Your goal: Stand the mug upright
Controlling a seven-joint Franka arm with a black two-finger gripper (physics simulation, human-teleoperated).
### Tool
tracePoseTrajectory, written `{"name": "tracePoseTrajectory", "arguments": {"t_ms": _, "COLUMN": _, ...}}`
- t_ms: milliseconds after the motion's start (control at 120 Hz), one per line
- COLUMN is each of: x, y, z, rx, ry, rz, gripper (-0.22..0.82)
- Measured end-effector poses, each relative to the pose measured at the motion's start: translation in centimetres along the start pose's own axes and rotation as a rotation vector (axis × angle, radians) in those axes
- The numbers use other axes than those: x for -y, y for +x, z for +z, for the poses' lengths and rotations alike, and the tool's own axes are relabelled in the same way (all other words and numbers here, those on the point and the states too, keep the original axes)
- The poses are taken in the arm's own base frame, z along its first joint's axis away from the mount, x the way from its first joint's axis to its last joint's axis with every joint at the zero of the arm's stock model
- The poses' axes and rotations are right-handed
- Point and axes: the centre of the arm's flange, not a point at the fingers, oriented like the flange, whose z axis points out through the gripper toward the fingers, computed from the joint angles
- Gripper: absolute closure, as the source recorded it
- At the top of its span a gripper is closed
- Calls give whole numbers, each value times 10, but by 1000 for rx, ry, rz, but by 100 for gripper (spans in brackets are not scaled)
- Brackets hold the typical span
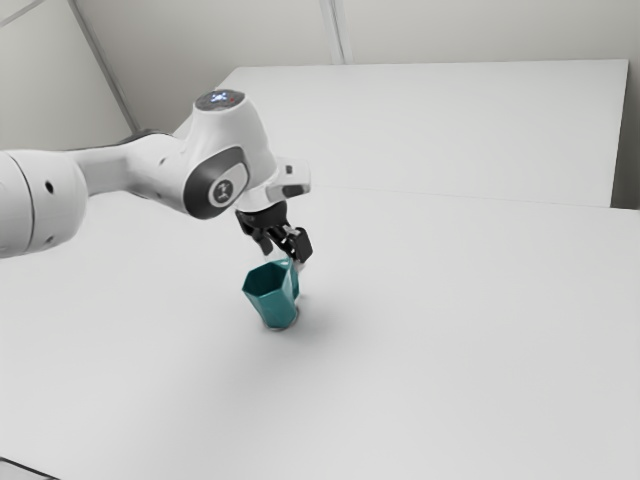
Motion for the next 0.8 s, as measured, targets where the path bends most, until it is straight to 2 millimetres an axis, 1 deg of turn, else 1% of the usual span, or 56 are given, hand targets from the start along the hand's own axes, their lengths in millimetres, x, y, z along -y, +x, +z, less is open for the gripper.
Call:
{"name": "tracePoseTrajectory", "arguments": {"t_ms": 58, "x": -1, "y": 7, "z": -20, "rx": -20, "ry": -13, "rz": -11, "gripper": 9}}
{"name": "tracePoseTrajectory", "arguments": {"t_ms": 117, "x": 1, "y": 22, "z": -47, "rx": -46, "ry": -29, "rz": -24, "gripper": 7}}
{"name": "tracePoseTrajectory", "arguments": {"t_ms": 158, "x": 7, "y": 36, "z": -66, "rx": -60, "ry": -40, "rz": -37, "gripper": 6}}
{"name": "tracePoseTrajectory", "arguments": {"t_ms": 192, "x": 16, "y": 48, "z": -81, "rx": -68, "ry": -48, "rz": -52, "gripper": 5}}
{"name": "tracePoseTrajectory", "arguments": {"t_ms": 225, "x": 30, "y": 58, "z": -94, "rx": -73, "ry": -52, "rz": -74, "gripper": 4}}
{"name": "tracePoseTrajectory", "arguments": {"t_ms": 283, "x": 55, "y": 66, "z": -113, "rx": -72, "ry": -54, "rz": -108, "gripper": 3}}
{"name": "tracePoseTrajectory", "arguments": {"t_ms": 342, "x": 64, "y": 70, "z": -128, "rx": -57, "ry": -54, "rz": -118, "gripper": 2}}
{"name": "tracePoseTrajectory", "arguments": {"t_ms": 383, "x": 65, "y": 69, "z": -132, "rx": -38, "ry": -57, "rz": -120, "gripper": 2}}
{"name": "tracePoseTrajectory", "arguments": {"t_ms": 475, "x": 64, "y": 64, "z": -136, "rx": 3, "ry": -62, "rz": -117, "gripper": 1}}
{"name": "tracePoseTrajectory", "arguments": {"t_ms": 633, "x": 62, "y": 57, "z": -135, "rx": 52, "ry": -74, "rz": -117, "gripper": 1}}
{"name": "tracePoseTrajectory", "arguments": {"t_ms": 800, "x": 62, "y": 54, "z": -133, "rx": 76, "ry": -82, "rz": -117, "gripper": 0}}
